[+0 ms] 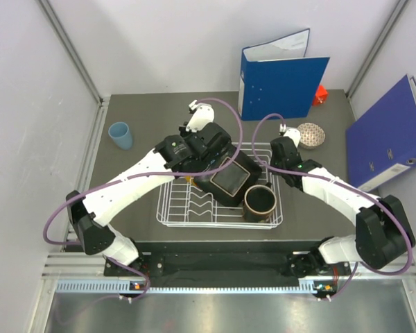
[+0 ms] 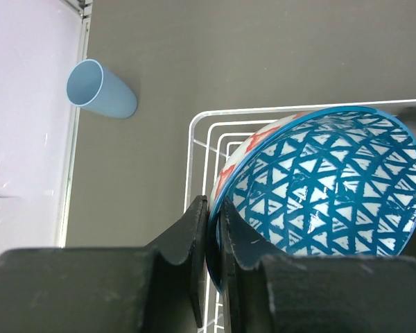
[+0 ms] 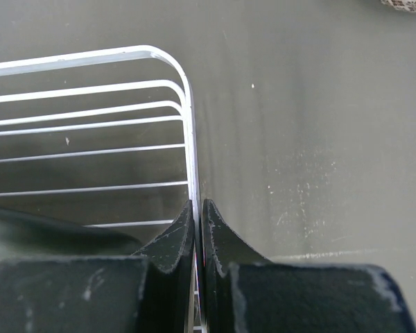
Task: Unload the mixed dishes from the dish rack
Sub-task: Pick up the bowl from the dish rack.
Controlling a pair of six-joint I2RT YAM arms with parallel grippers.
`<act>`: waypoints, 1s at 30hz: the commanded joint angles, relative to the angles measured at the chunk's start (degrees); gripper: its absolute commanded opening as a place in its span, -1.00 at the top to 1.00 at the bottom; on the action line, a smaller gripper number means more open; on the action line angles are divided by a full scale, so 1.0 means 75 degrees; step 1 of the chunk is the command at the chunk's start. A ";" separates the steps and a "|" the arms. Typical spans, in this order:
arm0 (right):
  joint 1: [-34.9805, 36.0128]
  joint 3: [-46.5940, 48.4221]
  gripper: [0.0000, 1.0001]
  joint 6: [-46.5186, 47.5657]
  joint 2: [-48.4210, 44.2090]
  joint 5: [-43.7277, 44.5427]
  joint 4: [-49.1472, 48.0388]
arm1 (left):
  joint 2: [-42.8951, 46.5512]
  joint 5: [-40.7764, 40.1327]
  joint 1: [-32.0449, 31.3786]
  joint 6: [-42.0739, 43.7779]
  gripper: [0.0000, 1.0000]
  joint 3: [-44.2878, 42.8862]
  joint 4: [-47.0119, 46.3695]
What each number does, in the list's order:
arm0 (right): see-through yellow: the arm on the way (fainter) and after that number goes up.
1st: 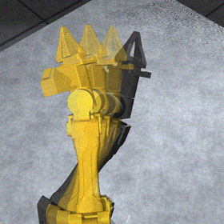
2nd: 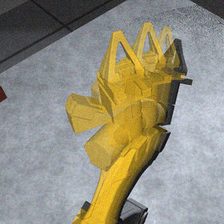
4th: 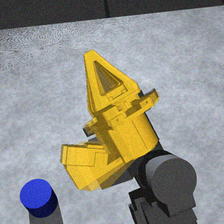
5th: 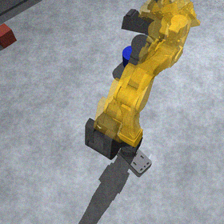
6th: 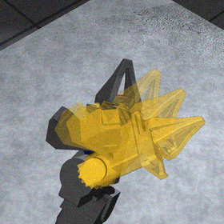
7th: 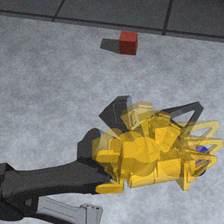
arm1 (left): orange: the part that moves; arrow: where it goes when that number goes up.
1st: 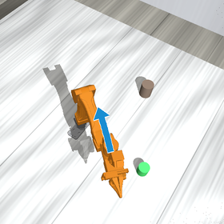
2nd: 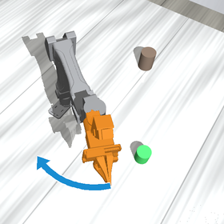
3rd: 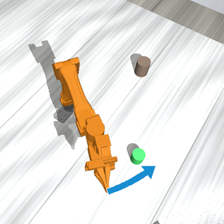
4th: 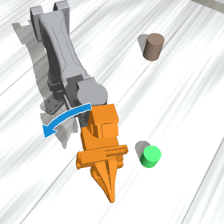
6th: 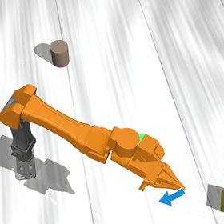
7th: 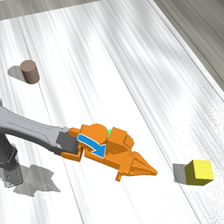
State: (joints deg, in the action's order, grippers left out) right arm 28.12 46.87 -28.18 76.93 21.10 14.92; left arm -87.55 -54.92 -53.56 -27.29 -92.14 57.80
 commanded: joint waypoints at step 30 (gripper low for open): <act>0.0095 0.1063 -0.99 -0.0309 -0.0354 -0.0096 0.1233 | 0.0938 -0.0401 0.0063 0.0240 1.00 0.0215 -0.0921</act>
State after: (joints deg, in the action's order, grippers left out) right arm 28.34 50.06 -31.18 78.08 18.98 21.12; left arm -83.55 -55.81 -53.15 -26.28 -89.95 55.48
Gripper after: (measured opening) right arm 0.897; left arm 0.138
